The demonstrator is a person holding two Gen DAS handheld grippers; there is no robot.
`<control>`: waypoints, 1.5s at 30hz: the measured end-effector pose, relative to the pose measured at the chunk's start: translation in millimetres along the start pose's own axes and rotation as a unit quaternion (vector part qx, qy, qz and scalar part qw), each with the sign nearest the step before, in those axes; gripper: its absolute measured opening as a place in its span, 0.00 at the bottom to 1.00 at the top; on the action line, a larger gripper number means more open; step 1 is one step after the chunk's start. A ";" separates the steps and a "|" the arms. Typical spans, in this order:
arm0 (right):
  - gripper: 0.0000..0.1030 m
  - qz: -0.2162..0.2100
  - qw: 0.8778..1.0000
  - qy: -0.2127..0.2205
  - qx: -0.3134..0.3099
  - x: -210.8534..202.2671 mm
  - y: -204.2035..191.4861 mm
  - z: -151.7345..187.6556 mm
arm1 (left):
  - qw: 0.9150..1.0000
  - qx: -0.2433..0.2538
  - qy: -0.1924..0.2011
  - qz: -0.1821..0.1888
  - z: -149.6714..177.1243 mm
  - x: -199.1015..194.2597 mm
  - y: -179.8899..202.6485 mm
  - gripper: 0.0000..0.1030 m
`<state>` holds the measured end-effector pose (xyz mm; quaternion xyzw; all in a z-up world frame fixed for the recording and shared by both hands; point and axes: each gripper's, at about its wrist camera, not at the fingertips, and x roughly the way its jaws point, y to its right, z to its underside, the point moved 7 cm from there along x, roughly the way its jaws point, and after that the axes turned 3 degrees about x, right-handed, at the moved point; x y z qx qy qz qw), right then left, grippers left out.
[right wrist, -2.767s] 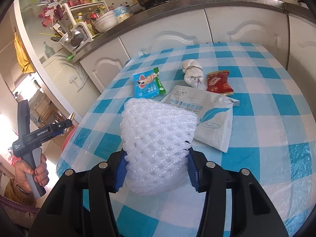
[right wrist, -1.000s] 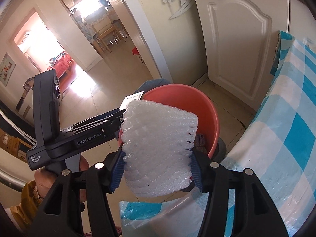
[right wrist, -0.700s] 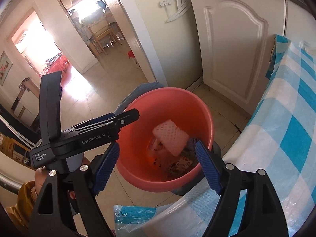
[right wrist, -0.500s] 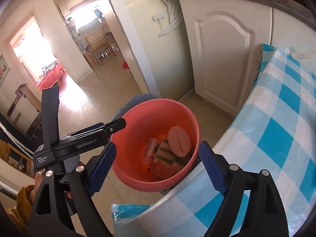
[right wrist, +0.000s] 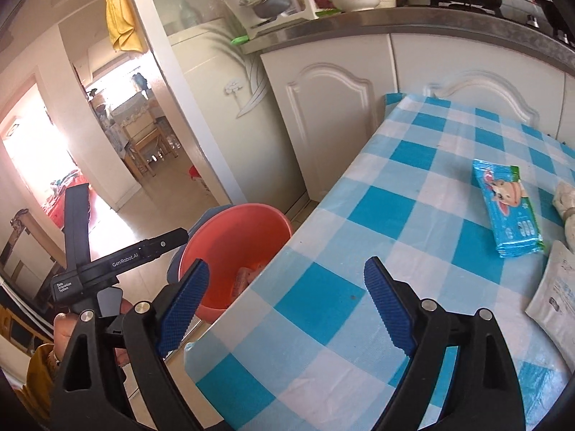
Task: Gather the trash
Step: 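Move both tools back toward the remaining wrappers on the table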
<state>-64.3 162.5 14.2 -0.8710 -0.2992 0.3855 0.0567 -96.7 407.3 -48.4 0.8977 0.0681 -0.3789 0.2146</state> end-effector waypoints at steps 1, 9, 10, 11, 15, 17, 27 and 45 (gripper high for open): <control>0.85 0.004 1.000 0.006 0.002 -5.3 2.9 1.2 | 1.000 0.004 0.000 0.005 1.2 -1.3 6.4 0.86; 0.85 0.030 0.999 0.036 0.027 -41.0 25.7 12.7 | 0.998 0.044 -0.008 0.032 12.0 -9.8 50.8 0.86; 0.85 0.032 0.998 0.039 0.031 -44.7 28.9 14.2 | 0.998 0.048 -0.009 0.035 13.7 -10.6 55.4 0.86; 0.85 0.036 0.998 0.042 0.034 -48.8 32.0 16.3 | 0.998 0.053 -0.010 0.038 15.9 -11.9 60.7 0.86; 0.85 0.045 0.996 0.056 0.050 -64.1 46.1 25.2 | 0.996 0.072 -0.017 0.046 23.9 -15.5 81.6 0.86; 0.85 0.053 0.995 0.060 0.058 -71.2 54.1 29.7 | 0.995 0.082 -0.018 0.051 27.1 -18.5 92.4 0.86; 0.85 0.077 0.985 0.091 0.124 -108.7 112.5 55.6 | 0.988 0.128 -0.031 0.081 39.6 -22.7 156.6 0.86; 0.86 0.107 0.957 0.159 0.215 -163.8 208.2 85.8 | 0.973 0.176 -0.077 0.129 55.3 30.4 307.7 0.86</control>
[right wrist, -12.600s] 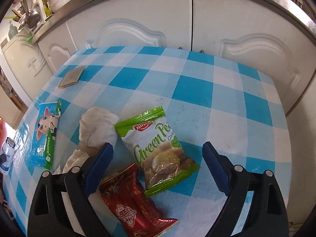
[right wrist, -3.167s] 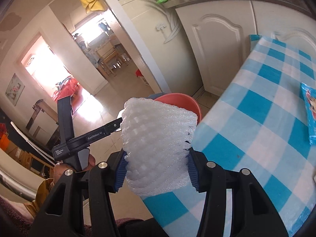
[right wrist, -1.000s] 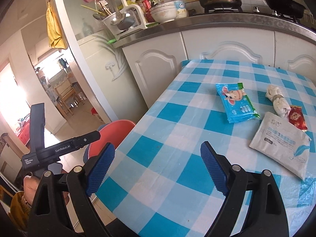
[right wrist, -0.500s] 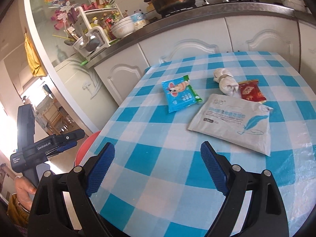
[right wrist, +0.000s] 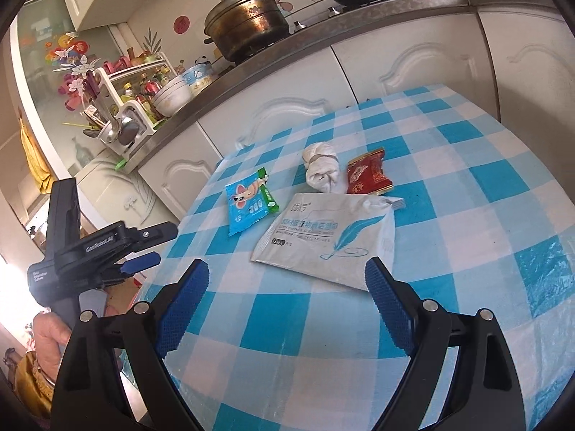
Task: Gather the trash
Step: 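Move both tools back toward the remaining wrappers on the table, then grasp the blue cow wipe pack with left tool while right tool grasps the red snack packet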
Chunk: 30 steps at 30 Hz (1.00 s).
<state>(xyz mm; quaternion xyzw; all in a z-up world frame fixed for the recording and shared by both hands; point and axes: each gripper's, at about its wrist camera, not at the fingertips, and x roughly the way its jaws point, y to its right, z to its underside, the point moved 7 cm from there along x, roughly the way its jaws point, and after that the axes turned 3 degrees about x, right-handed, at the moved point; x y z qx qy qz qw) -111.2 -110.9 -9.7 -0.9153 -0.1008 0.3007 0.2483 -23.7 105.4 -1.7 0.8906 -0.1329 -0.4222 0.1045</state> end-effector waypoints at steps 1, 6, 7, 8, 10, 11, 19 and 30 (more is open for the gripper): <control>0.86 0.000 1.000 0.003 0.000 -1.5 2.6 -0.2 | 1.000 0.000 0.000 -0.001 -3.9 8.3 6.4 0.86; 0.86 -0.008 1.000 0.002 0.004 -3.0 11.3 1.1 | 1.000 0.002 -0.006 -0.012 -20.8 47.7 28.6 0.86; 0.86 -0.010 1.000 0.001 0.004 -2.7 12.2 1.1 | 1.000 0.004 -0.008 -0.018 -23.8 54.7 30.9 0.86; 0.86 -0.011 1.000 0.000 0.003 -2.2 13.2 1.3 | 1.000 0.003 -0.009 -0.023 -26.9 62.1 33.3 0.86; 0.86 -0.013 1.000 0.000 0.005 -2.3 15.2 0.8 | 1.000 0.001 -0.010 -0.029 -32.9 74.6 36.3 0.86; 0.86 -0.015 1.000 0.000 0.006 -2.3 16.1 0.3 | 0.999 0.001 -0.010 -0.037 -35.5 79.6 36.6 0.86; 0.86 -0.015 1.000 -0.005 0.023 2.2 31.1 -3.6 | 0.998 0.003 -0.014 -0.065 -53.1 106.3 32.7 0.86; 0.86 -0.011 0.998 -0.037 0.045 12.2 42.1 -18.1 | 0.994 0.032 -0.017 -0.101 -59.7 123.8 32.5 0.86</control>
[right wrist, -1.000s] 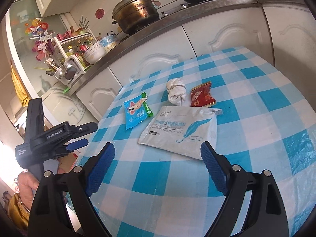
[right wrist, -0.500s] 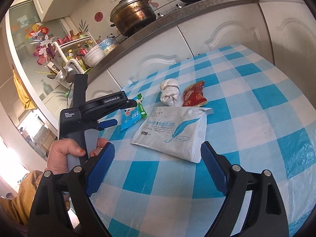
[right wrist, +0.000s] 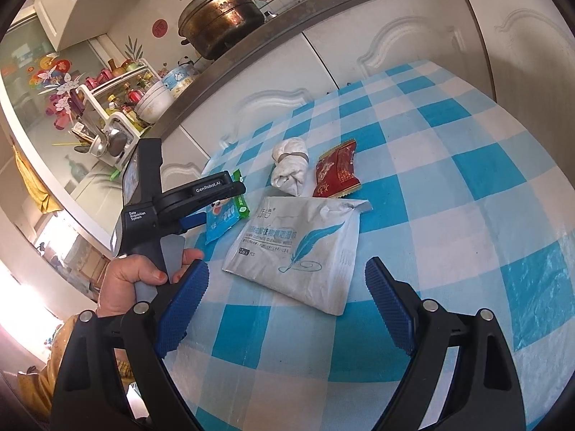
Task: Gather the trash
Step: 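Grasp the blue cow wipe pack with left tool while right tool grasps the red snack packet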
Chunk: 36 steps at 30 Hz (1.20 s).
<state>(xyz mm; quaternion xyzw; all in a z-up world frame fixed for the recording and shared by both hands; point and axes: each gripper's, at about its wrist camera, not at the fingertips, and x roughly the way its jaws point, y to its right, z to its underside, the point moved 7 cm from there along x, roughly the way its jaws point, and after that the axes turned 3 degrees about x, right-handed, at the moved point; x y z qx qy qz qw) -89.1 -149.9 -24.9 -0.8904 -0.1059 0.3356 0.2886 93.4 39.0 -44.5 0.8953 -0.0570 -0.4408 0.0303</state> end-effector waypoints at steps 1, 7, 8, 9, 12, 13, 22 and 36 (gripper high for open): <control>0.86 0.006 1.000 -0.002 -0.002 1.4 0.8 -2.8 | 1.000 0.003 0.001 -0.002 0.1 0.2 0.5 0.86; 0.86 0.045 0.998 -0.030 -0.013 22.4 12.2 -19.2 | 1.000 0.023 0.007 -0.017 -0.1 2.3 2.6 0.83; 0.86 0.044 0.998 -0.031 -0.012 25.8 14.1 -22.3 | 0.999 0.025 0.008 -0.019 -0.5 2.5 2.3 0.81; 0.86 0.045 0.998 -0.032 -0.012 29.0 15.9 -25.1 | 0.999 0.029 0.008 -0.023 -0.9 2.8 2.3 0.77; 0.86 0.052 0.998 -0.033 -0.011 37.2 20.1 -33.8 | 0.999 0.035 0.011 -0.026 -1.3 2.9 1.8 0.73; 0.86 0.054 0.998 -0.033 -0.015 39.1 19.8 -37.4 | 0.999 0.036 0.013 -0.026 -1.3 2.6 1.4 0.71; 0.81 0.110 0.992 -0.039 -0.054 65.2 24.3 -63.0 | 0.999 0.030 0.021 -0.012 -0.9 0.3 0.2 0.60; 0.62 0.156 0.981 -0.068 -0.097 99.8 29.7 -69.8 | 0.999 0.028 0.022 0.007 4.0 -4.9 -1.8 0.56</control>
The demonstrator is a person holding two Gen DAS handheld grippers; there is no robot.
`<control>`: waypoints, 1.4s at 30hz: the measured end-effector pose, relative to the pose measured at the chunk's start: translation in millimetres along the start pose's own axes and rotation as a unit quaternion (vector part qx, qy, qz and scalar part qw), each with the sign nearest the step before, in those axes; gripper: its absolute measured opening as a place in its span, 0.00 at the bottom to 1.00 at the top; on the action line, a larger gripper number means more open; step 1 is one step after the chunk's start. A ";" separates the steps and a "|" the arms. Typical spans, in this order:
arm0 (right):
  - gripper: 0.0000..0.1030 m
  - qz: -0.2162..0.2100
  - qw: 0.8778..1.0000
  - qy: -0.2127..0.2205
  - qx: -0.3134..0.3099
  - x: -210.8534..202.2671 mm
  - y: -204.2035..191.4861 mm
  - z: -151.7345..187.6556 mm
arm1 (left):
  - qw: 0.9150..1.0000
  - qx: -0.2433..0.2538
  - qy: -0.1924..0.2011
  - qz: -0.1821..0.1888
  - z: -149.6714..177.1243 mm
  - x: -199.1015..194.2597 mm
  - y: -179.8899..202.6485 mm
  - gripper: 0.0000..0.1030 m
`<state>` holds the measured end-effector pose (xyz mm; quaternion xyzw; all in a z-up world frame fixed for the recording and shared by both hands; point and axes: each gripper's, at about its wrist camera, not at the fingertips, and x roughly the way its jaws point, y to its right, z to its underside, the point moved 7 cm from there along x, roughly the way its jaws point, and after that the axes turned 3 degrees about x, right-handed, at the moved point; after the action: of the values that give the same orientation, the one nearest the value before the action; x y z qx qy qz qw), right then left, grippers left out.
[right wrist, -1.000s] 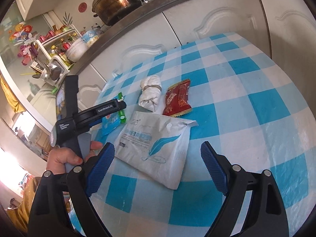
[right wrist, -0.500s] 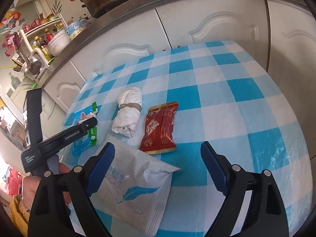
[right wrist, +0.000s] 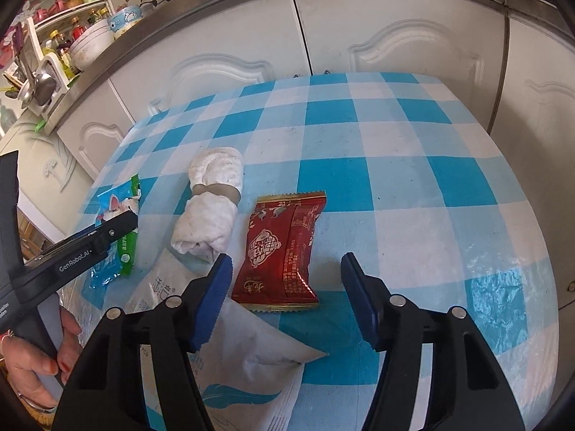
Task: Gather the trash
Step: 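Grasp the blue cow wipe pack with left tool while right tool grasps the red snack packet, then carry wipe pack and red snack packet to the pink bucket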
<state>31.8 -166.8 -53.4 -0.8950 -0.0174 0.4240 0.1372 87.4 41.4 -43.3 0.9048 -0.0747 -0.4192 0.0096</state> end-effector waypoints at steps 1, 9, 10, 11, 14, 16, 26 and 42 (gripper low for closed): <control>0.61 0.005 1.000 0.000 -0.007 1.4 -1.8 -0.9 | 1.000 -0.001 -0.001 0.001 0.4 -0.4 -0.8 0.56; 0.49 0.045 0.997 0.005 -0.057 9.3 -11.2 -3.4 | 1.000 -0.011 -0.006 0.015 6.0 -7.4 -9.1 0.55; 0.46 0.045 0.997 0.005 -0.058 9.4 -11.8 -3.2 | 1.000 -0.012 -0.007 0.017 7.2 -8.6 -10.5 0.55; 0.43 0.047 0.997 0.006 -0.059 9.2 -11.9 -3.2 | 1.000 -0.013 -0.007 0.018 8.0 -9.5 -11.6 0.55; 0.41 0.046 0.997 0.006 -0.056 8.5 -11.4 -2.7 | 1.000 -0.011 -0.008 0.021 10.3 -12.4 -14.2 0.55; 0.39 0.042 0.998 0.008 -0.049 7.2 -10.4 -2.5 | 1.000 -0.012 -0.008 0.024 12.0 -15.0 -16.1 0.55; 0.28 0.017 0.999 0.025 -0.013 -5.3 -0.5 -1.2 | 0.999 -0.006 -0.005 0.034 22.9 -31.3 -24.4 0.54; 0.24 0.019 0.997 0.078 0.006 -47.4 0.0 -1.8 | 0.999 -0.007 0.004 0.039 37.6 -57.2 -39.4 0.52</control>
<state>2.9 -174.2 -16.6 -0.9248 0.0134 0.3552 0.1357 27.4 90.3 -27.5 0.9028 -0.1073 -0.4152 0.0323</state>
